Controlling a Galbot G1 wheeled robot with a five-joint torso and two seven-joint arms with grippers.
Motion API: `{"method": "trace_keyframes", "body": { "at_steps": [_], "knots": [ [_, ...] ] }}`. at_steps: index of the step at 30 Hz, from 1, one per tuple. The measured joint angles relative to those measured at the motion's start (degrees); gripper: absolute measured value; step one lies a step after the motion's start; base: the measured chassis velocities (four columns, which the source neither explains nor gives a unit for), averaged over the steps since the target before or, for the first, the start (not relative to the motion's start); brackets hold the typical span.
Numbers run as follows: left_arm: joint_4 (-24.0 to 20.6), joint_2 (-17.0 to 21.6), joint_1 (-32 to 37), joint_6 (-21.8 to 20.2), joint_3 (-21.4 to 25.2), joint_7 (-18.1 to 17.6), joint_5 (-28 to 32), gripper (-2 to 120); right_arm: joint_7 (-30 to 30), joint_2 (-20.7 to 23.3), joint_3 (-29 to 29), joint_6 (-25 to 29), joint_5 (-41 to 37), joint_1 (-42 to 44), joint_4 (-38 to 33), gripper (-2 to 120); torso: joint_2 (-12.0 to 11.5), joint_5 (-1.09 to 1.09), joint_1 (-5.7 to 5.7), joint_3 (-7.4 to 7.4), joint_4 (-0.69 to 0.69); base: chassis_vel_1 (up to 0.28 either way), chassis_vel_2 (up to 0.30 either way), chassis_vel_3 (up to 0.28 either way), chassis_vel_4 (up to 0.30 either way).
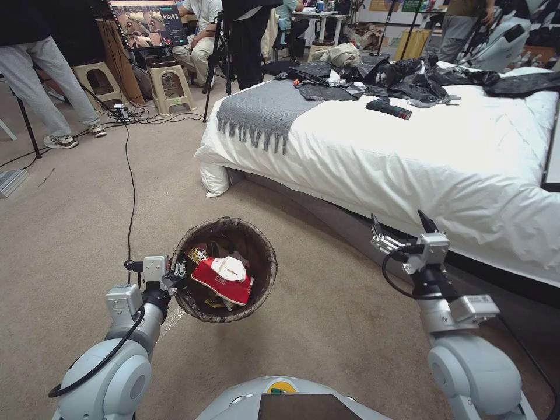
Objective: Pick up the trash bin, then pick up the garbage from the floor and place it into the trash bin.
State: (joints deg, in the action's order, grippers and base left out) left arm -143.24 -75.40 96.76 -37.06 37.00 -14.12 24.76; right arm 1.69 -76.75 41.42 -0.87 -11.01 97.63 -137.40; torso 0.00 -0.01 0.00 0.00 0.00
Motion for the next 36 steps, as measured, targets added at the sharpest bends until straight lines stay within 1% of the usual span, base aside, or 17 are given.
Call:
{"method": "trace_keyframes", "body": {
  "at_steps": [3, 13, 24, 36],
  "knots": [
    [0.0, -0.1, -0.5, -0.3, 0.2, 0.0, 0.5, 5, 0.1, -2.2, -0.4, 1.6, 1.9, 1.5, -0.9, 100, 0.0, -0.01, 0.00, 0.00, 0.00, 0.000, 0.000, 0.000, 0.000],
    [0.0, 0.3, -1.0, -0.3, 0.3, 0.2, 0.7, 5, 0.7, -4.7, -0.5, 2.6, 3.4, 2.0, -1.3, 100, 0.0, 0.00, 0.00, 0.00, 0.00, 0.021, 0.011, 0.013, 0.012],
    [0.0, 1.2, -1.1, -0.3, 0.4, 0.3, 1.5, 5, 1.3, -5.8, -0.9, 2.5, 3.5, 2.4, -1.6, 100, 0.0, 0.00, 0.00, 0.00, 0.00, 0.041, 0.042, 0.042, 0.043],
    [0.0, 1.0, -1.3, -0.3, 0.5, 0.4, 1.6, 5, 1.5, -5.2, -1.0, 2.3, 3.4, 2.4, -1.4, 100, 0.0, 0.01, 0.00, 0.01, -0.01, 0.040, 0.050, 0.046, 0.043]
  ]
}}
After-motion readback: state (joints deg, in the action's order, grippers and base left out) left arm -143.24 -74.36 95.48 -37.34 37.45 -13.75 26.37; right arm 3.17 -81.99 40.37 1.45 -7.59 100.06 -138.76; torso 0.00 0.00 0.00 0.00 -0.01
